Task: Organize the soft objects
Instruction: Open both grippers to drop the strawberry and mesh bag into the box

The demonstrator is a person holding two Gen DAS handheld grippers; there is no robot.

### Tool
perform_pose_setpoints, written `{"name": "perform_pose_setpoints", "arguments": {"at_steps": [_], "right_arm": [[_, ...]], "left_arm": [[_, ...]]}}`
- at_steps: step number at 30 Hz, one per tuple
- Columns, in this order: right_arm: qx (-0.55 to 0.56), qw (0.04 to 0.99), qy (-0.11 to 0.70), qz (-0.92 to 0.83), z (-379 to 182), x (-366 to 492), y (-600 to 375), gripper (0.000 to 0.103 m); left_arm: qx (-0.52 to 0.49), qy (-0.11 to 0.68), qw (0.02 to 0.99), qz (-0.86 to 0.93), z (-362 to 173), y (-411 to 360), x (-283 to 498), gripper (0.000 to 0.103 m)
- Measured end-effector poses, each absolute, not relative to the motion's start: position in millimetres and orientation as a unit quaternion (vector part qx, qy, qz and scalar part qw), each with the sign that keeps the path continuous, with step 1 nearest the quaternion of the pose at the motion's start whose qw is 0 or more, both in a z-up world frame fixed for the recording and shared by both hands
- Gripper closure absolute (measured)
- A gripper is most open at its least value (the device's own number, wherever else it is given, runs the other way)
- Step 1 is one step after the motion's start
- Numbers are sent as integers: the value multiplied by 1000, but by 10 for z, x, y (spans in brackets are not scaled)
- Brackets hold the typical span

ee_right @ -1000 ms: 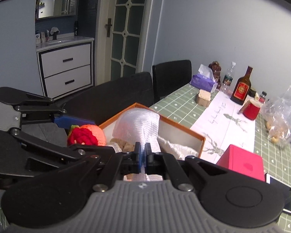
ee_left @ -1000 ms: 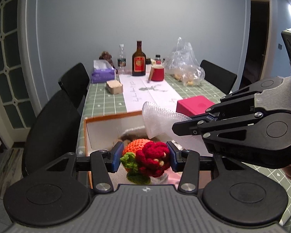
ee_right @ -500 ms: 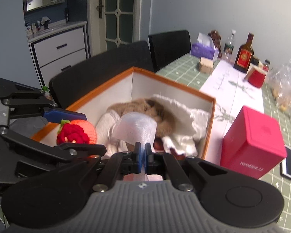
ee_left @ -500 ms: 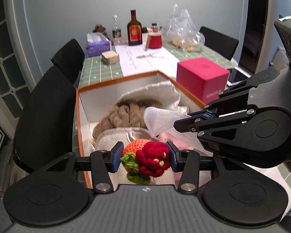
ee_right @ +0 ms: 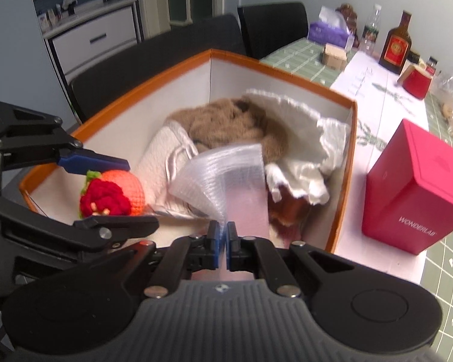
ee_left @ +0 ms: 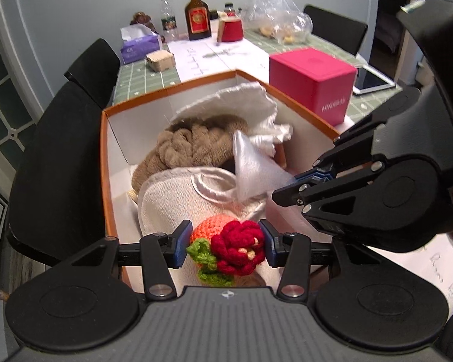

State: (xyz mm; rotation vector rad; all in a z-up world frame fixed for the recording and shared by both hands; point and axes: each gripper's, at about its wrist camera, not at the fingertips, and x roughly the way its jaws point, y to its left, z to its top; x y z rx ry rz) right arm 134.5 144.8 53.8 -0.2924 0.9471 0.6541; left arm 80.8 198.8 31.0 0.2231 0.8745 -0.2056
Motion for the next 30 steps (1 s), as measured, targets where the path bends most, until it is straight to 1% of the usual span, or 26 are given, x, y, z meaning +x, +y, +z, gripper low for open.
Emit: {"name": "perform_pose_setpoints", "arguments": {"at_steps": [4,10,12,14,15,16,17,18,19,21,24,26,28,30], "right_arm": [[-153,810,474,311,434,1366,1470,101],[-151,795,501,306,331,1431,1492,100],[-154,787,513,307,327,1445,1489,100],[-149,783,517,313,374,1447,1456,96],[-147,784,514,316,409,1438,1435,92],[-145,786,509,319,448,1427,1411,86],[-144,788,505,321,489,1410,1389,82],[-142,790,501,323,532,1387,1368,72],[-141,797,494,319,576,1361,1340,64],[-143,807,482,309,637,1317,1305,61],[-134,819,467,304,720,1257,1250,59],[-128,826,462,296,788,1211,1211,56],[-126,834,457,283,846,1185,1173,48],[-119,841,450,276,888,1150,1136,45]], "left_arm": [[110,433,889,-103,273,1983,824,48],[106,442,885,-99,245,2043,872,40],[107,443,884,-103,243,2043,868,40],[110,440,885,-103,255,2042,856,40],[111,439,886,-103,266,2045,854,40],[113,436,887,-103,280,2049,846,40],[112,434,888,-103,297,2054,841,40],[111,432,889,-105,313,2060,836,40],[111,429,890,-106,331,2061,824,39],[115,422,893,-105,364,2051,798,37],[113,414,897,-107,436,2025,771,37],[112,408,900,-107,477,2009,741,37],[110,403,902,-106,521,1991,706,36],[105,395,907,-103,563,1986,663,34]]}}
